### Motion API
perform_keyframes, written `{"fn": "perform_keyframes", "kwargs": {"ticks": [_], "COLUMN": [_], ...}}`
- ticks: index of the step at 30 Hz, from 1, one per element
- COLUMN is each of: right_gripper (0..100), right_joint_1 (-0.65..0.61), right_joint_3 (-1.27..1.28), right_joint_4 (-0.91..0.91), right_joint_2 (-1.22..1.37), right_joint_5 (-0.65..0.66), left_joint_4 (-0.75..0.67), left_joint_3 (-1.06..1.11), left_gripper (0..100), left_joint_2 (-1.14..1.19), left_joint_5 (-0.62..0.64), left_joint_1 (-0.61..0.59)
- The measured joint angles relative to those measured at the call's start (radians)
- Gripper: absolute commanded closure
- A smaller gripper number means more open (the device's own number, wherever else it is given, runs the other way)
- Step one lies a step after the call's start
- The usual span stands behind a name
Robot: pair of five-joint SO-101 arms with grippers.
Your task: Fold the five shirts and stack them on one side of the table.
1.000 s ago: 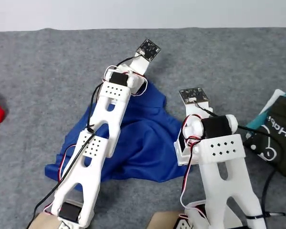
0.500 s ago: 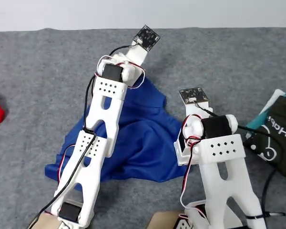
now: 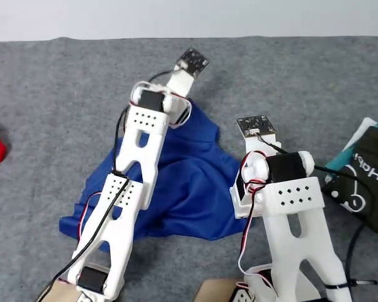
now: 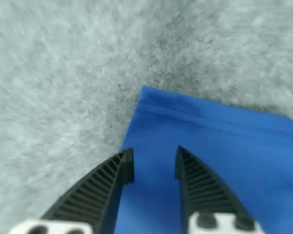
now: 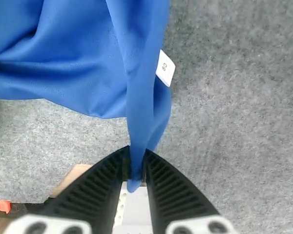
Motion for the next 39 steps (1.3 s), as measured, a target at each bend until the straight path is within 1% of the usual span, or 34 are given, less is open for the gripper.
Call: {"fn": "perform_keyframes", "kwargs": {"ticks": [2,3,6,15,20,24,29,36,39], "right_gripper": [98.9,98.9,98.9,98.9,98.9,98.9,98.9,98.9,98.9], "right_joint_1": [0.000,0.000,0.000,0.000,0.000,0.000,0.000,0.000,-0.002], "right_joint_3": [0.000,0.000,0.000,0.000,0.000,0.000,0.000,0.000,0.000], "right_joint_4": [-0.003,-0.006,-0.009,-0.032,-0.057,-0.057,-0.057,-0.057,-0.057], "right_joint_2": [0.000,0.000,0.000,0.000,0.000,0.000,0.000,0.000,0.000], "right_joint_5": [0.000,0.000,0.000,0.000,0.000,0.000,0.000,0.000,0.000], "left_joint_4": [-0.094,-0.140,-0.224,-0.308,-0.313,-0.287,-0.219,-0.210,-0.180], "left_joint_3": [0.000,0.000,0.000,0.011,0.011,0.005,-0.011,-0.011,-0.011], "left_gripper": [85,86,91,100,100,100,100,100,100], "left_joint_2": [0.032,0.046,0.092,0.164,0.166,0.155,0.100,-0.107,-0.198], "left_joint_5": [0.048,0.051,0.011,-0.247,-0.279,-0.278,-0.203,-0.064,-0.017], "left_joint_1": [-0.003,-0.003,-0.003,0.011,0.012,0.012,0.006,-0.005,-0.015]}}
